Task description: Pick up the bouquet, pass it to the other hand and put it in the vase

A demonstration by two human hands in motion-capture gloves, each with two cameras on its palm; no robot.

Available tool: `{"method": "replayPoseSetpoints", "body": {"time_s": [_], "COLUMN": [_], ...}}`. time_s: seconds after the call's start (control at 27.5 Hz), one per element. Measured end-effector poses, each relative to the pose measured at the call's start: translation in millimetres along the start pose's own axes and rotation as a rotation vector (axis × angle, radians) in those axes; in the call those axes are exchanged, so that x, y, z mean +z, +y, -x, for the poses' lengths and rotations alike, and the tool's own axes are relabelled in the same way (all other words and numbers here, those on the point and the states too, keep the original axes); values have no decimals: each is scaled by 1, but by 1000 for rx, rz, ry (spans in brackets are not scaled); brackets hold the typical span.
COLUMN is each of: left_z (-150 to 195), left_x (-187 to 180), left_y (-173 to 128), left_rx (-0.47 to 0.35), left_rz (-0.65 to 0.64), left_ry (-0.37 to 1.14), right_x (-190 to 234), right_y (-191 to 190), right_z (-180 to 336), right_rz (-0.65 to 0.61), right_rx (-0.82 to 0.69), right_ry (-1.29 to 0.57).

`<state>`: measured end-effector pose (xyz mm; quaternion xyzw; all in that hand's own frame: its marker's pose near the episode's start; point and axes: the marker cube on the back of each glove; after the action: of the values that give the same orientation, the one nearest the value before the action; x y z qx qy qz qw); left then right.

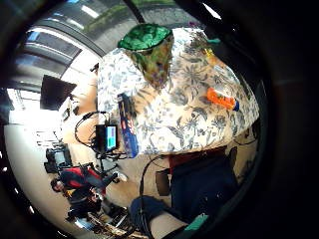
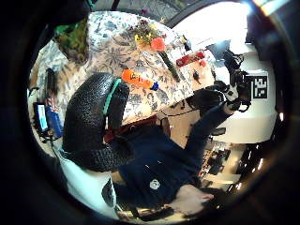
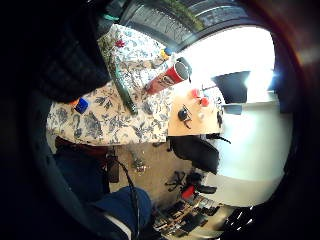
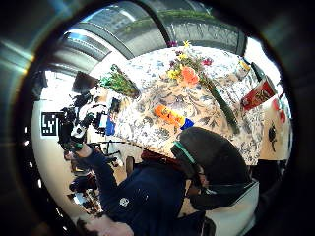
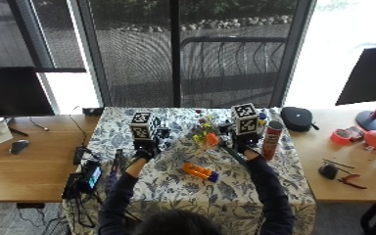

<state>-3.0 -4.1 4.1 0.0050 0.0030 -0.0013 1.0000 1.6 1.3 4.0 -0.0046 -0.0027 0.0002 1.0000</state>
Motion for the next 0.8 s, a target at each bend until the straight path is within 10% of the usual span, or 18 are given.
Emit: {"method": "replayPoseSetpoints", "body": {"time_s": [0.8], "left_z": [-26], "left_x": [23], "left_y": [-8], "left_rx": [39], "left_rz": [-55], "left_ry": [42], "right_x": [8], "right_y": [5], "right_z": [-17], "right_rz": [36], "right_rx": [54], "right_ry": [-5]}}
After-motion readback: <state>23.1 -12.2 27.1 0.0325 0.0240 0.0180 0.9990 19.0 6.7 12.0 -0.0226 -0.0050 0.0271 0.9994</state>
